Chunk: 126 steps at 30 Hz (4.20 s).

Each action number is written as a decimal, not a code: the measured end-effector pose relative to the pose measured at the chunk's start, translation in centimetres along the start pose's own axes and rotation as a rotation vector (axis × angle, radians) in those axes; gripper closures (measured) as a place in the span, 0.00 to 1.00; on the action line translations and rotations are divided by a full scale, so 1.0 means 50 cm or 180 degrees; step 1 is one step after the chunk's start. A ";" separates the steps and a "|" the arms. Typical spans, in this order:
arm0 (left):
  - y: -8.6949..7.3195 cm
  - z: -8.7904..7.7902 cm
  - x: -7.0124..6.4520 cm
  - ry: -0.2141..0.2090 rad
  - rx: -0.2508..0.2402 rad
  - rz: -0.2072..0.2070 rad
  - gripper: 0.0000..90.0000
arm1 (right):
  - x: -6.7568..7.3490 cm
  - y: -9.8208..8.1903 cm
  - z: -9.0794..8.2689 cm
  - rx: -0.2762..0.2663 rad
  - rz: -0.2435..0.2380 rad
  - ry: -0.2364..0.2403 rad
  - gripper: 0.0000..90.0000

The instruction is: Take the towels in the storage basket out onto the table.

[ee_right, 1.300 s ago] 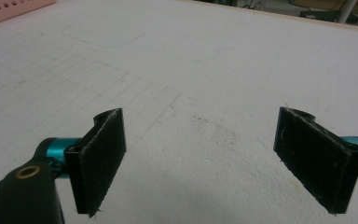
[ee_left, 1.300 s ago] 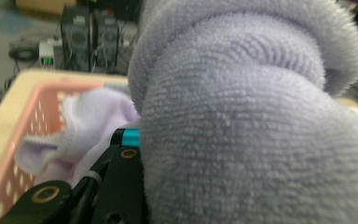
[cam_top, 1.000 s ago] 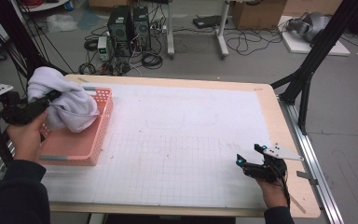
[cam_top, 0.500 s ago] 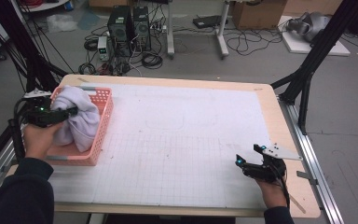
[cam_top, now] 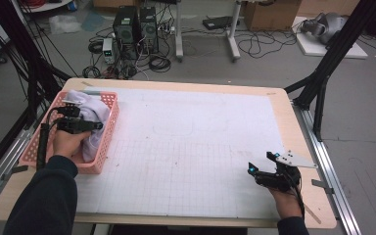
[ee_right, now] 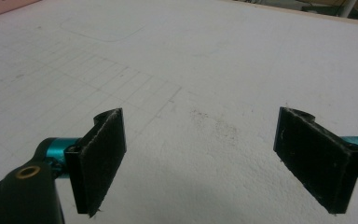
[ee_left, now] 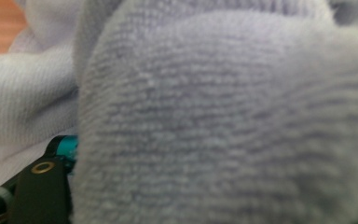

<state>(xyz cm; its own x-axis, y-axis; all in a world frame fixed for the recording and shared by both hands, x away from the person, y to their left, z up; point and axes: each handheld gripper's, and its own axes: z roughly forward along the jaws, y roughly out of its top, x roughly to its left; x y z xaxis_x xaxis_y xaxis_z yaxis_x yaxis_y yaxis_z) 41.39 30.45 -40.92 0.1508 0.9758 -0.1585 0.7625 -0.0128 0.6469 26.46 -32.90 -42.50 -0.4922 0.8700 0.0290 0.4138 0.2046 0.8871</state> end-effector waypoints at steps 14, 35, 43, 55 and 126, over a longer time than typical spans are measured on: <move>-0.002 0.022 -0.021 0.0393 0.0271 0.0556 0.34 | 0.005 0.000 -0.002 0.0021 -0.0040 0.0004 0.19; -0.006 -0.110 0.059 -0.0732 -0.1347 -0.0384 0.76 | -0.001 0.000 -0.007 0.0000 0.0008 -0.0032 0.19; 0.006 -0.167 0.069 -0.1085 -0.1838 -0.0456 0.76 | -0.003 0.000 -0.007 -0.0018 0.0036 -0.0035 0.20; 0.074 -0.274 0.033 -0.1191 -0.2325 -0.0026 0.76 | -0.001 0.000 -0.005 -0.0003 0.0034 -0.0029 0.20; -0.018 -0.062 0.007 0.0378 0.0117 0.0981 0.59 | -0.003 0.000 -0.005 0.0034 0.0033 -0.0041 0.20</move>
<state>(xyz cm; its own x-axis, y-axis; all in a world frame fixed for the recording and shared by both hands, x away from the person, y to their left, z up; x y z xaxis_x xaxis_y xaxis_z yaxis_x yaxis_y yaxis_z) 38.80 31.48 -39.26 0.3051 0.9434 0.1298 0.7149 -0.3170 0.6233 26.33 -33.17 -42.38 -0.4779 0.8778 0.0323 0.4271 0.2001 0.8818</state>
